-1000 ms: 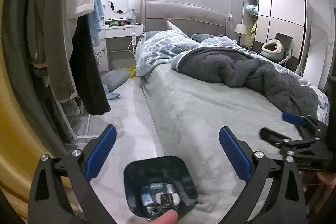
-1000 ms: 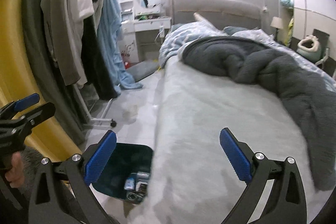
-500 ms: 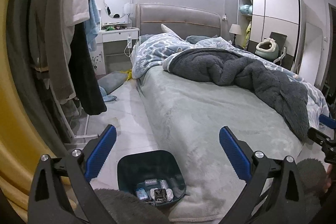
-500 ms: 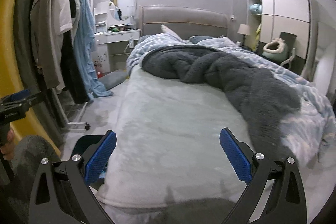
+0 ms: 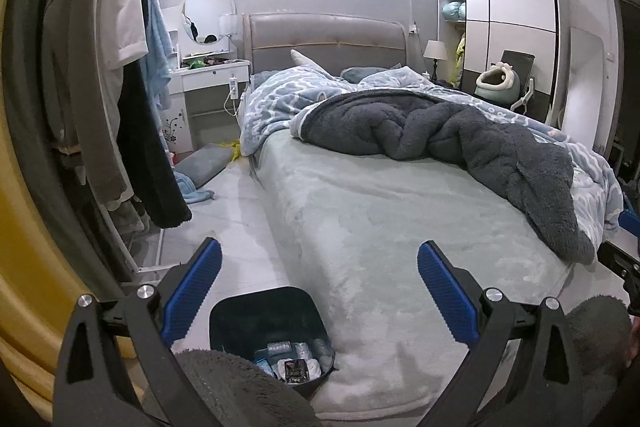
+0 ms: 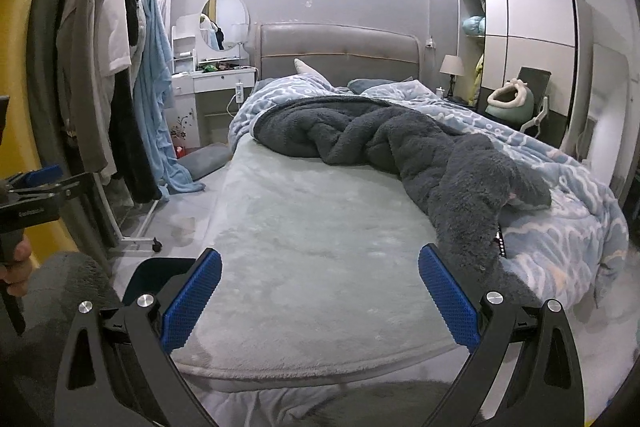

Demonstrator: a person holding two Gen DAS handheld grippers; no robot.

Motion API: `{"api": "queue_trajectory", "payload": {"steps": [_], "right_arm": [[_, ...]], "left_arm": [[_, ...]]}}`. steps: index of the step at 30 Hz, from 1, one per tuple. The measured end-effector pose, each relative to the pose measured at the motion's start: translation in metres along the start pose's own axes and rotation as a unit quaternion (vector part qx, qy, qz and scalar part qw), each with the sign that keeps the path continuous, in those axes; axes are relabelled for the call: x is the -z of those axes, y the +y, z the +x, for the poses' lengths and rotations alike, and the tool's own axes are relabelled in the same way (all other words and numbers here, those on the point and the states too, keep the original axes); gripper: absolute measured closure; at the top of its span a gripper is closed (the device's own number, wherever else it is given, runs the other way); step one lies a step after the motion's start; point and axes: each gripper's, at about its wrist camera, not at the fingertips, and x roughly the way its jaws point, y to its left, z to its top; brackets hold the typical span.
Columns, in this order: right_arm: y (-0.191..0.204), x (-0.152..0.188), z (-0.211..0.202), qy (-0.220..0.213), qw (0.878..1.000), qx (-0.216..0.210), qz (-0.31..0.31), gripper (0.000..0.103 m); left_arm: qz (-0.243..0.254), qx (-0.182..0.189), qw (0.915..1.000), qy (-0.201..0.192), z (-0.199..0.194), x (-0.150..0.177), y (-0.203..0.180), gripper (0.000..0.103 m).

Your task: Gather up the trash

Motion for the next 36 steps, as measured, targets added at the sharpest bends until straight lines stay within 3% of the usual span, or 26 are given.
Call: {"api": "queue_trajectory", "payload": {"steps": [36], "right_arm": [[-0.012,0.003,-0.012,-0.005,1.0,0.0,0.019,0.003]], "left_arm": [[0.007,-0.008,0.9999,0.013,0.011,0.007,-0.008,0.003]]}}
